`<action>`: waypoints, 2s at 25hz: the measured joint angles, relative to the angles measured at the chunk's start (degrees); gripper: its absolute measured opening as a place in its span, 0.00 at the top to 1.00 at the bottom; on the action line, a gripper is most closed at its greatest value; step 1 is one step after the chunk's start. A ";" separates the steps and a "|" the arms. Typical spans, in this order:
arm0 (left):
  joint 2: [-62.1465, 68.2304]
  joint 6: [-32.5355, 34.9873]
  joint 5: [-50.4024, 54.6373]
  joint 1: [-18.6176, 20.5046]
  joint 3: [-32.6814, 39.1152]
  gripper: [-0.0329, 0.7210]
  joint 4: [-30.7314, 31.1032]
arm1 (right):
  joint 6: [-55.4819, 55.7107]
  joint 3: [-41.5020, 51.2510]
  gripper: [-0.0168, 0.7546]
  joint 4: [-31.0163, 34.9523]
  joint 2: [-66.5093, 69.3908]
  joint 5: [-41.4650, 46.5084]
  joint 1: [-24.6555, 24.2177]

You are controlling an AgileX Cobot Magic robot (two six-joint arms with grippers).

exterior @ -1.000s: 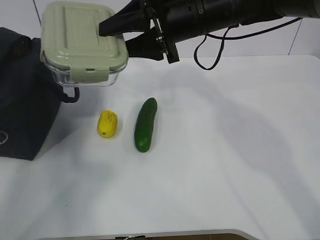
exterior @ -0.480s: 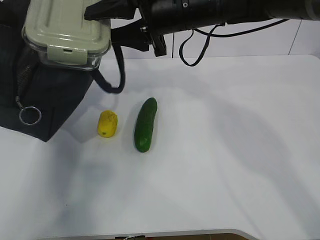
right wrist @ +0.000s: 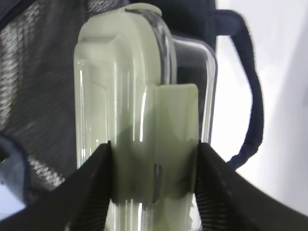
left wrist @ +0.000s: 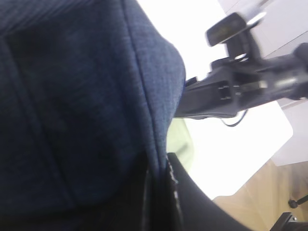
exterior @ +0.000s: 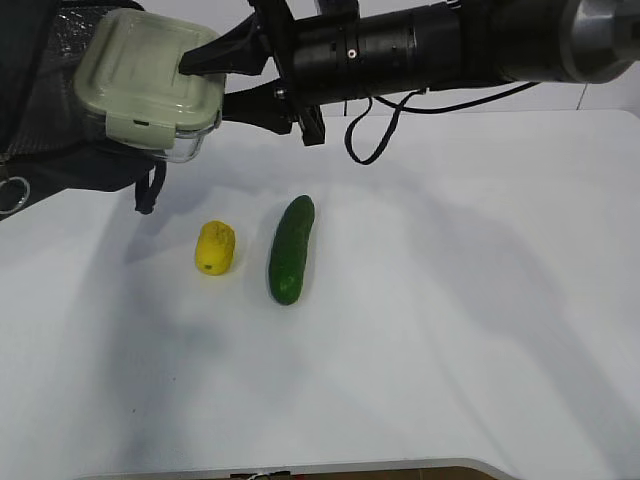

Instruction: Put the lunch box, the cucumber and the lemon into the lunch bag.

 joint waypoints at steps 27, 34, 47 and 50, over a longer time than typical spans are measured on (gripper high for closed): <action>7.61 1.71 0.04 0.00 0.00 0.96 1.58 | -8.79 -13.96 0.48 8.26 13.69 -10.24 12.01; 9.89 1.80 -0.19 0.00 0.00 0.96 4.06 | -8.79 -14.75 0.48 8.38 16.82 -10.59 12.12; 17.70 4.53 -0.66 0.00 -0.13 0.96 3.54 | -8.93 -14.90 0.48 8.54 19.39 -17.83 12.12; 18.36 4.53 -0.75 0.00 -0.13 0.96 3.32 | -8.97 -14.90 0.48 8.54 19.90 -17.83 12.12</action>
